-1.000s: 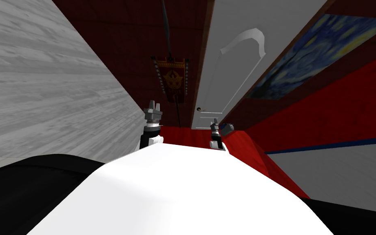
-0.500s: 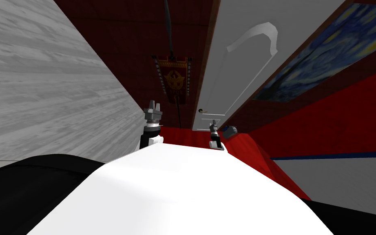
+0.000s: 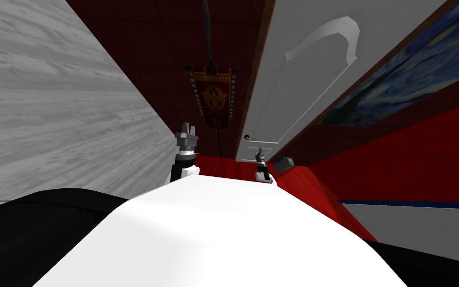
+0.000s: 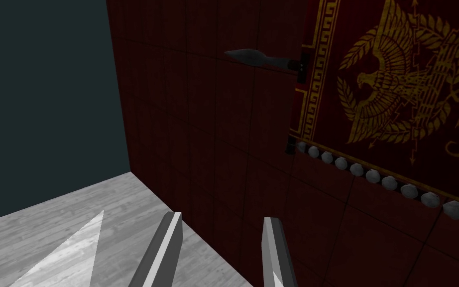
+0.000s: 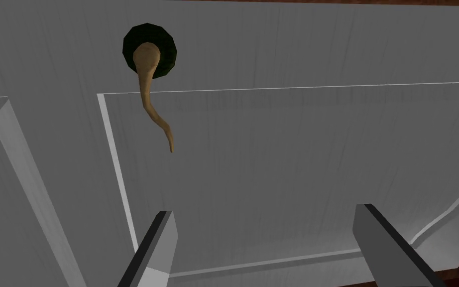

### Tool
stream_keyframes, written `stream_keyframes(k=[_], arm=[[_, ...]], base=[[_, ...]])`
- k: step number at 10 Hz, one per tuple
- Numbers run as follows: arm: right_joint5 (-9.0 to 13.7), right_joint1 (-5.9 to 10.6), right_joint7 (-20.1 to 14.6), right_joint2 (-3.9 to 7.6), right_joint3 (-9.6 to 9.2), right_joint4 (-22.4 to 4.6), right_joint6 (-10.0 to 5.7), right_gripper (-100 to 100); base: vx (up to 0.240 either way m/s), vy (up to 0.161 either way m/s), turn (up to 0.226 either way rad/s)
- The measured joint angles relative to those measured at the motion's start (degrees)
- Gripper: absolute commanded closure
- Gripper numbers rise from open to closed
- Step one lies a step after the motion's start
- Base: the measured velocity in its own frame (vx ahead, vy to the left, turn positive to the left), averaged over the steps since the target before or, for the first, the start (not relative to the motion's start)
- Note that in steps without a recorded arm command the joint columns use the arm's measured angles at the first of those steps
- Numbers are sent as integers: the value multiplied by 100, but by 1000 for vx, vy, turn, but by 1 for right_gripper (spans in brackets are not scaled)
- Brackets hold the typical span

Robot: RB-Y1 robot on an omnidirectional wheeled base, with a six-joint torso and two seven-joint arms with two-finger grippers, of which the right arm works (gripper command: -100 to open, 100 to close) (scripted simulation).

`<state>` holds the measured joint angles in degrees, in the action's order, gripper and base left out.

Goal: Pull the door open

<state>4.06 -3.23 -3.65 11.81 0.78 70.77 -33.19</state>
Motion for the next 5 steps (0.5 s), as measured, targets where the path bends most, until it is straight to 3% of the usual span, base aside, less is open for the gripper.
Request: stream_keyframes(k=[2,5], arm=[[48,129,-25,81,-3,-347,-71,-100],[95,279,0,109,-16,-748,-118,-100]], base=[[94,9,45],[99,8,47]])
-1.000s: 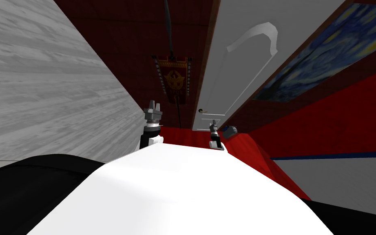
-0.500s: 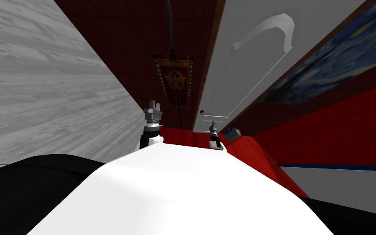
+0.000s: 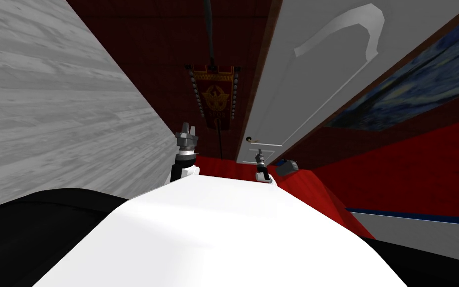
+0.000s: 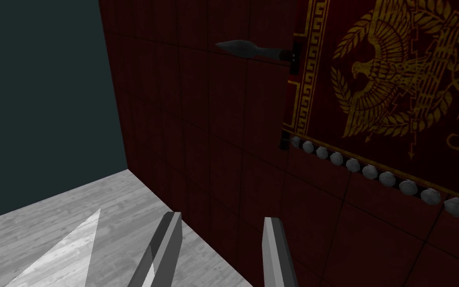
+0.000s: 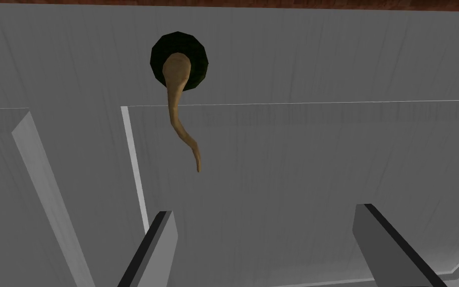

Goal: Pull the door open

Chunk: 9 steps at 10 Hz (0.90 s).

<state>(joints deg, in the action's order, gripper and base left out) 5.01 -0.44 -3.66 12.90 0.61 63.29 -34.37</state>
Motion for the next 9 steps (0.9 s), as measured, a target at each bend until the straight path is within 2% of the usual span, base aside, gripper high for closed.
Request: stream_keyframes(k=[9], arm=[[149,447,2,160,-22,-1108,-122,-100]], base=[[95,1,41]])
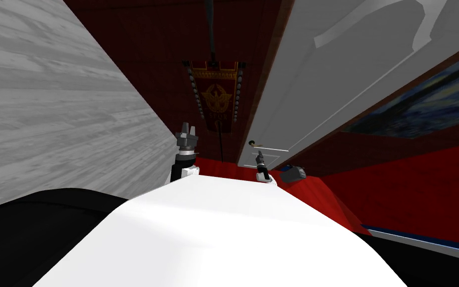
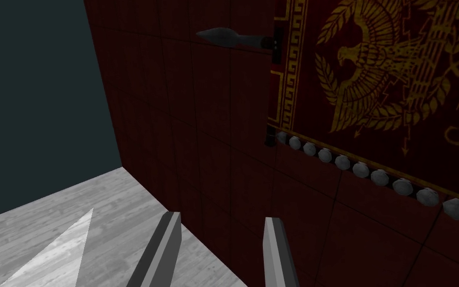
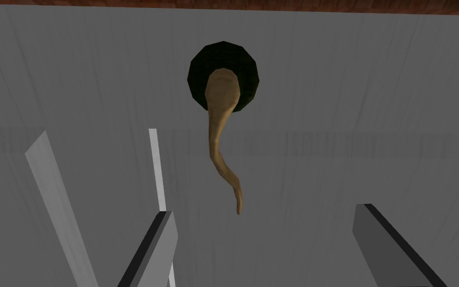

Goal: Pull the door open

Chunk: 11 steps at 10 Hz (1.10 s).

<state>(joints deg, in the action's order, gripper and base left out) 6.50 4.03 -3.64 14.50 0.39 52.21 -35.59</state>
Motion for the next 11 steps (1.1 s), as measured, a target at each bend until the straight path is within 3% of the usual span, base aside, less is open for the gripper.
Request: stream_keyframes(k=[5,7,8,10,11], arm=[[59,179,2,62,-8,-442,-50,-100],[126,141,-113,243,86,-558,-112,-100],[162,21,-168,307,146,-540,-173,-100],[208,-59,-264,441,209,-592,-259,-100],[222,-23,-315,490,224,-749,-347,-100]], base=[[78,2,56],[212,60,227],[144,24,32],[107,16,88],[142,2,197]])
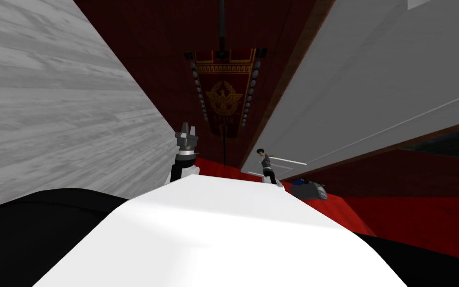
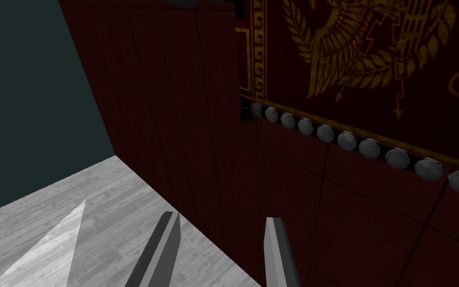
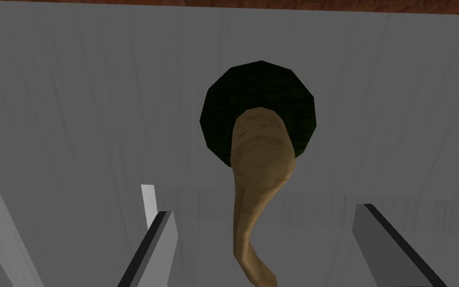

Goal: Pull the door open

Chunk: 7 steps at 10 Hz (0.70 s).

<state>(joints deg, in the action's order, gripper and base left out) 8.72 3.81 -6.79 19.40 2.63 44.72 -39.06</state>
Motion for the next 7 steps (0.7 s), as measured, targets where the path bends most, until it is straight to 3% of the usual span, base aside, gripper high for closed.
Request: stream_keyframes(k=[1,3,4,7], arm=[[38,-87,-59,92,55,26,-30,-100],[71,-72,-130,179,105,-101,-96,-100],[73,-70,-134,181,107,-111,-110,100],[75,-73,-138,173,105,-107,-86,100]], base=[[136,3,100],[58,5,20],[0,0,0],[-7,-2,1]])
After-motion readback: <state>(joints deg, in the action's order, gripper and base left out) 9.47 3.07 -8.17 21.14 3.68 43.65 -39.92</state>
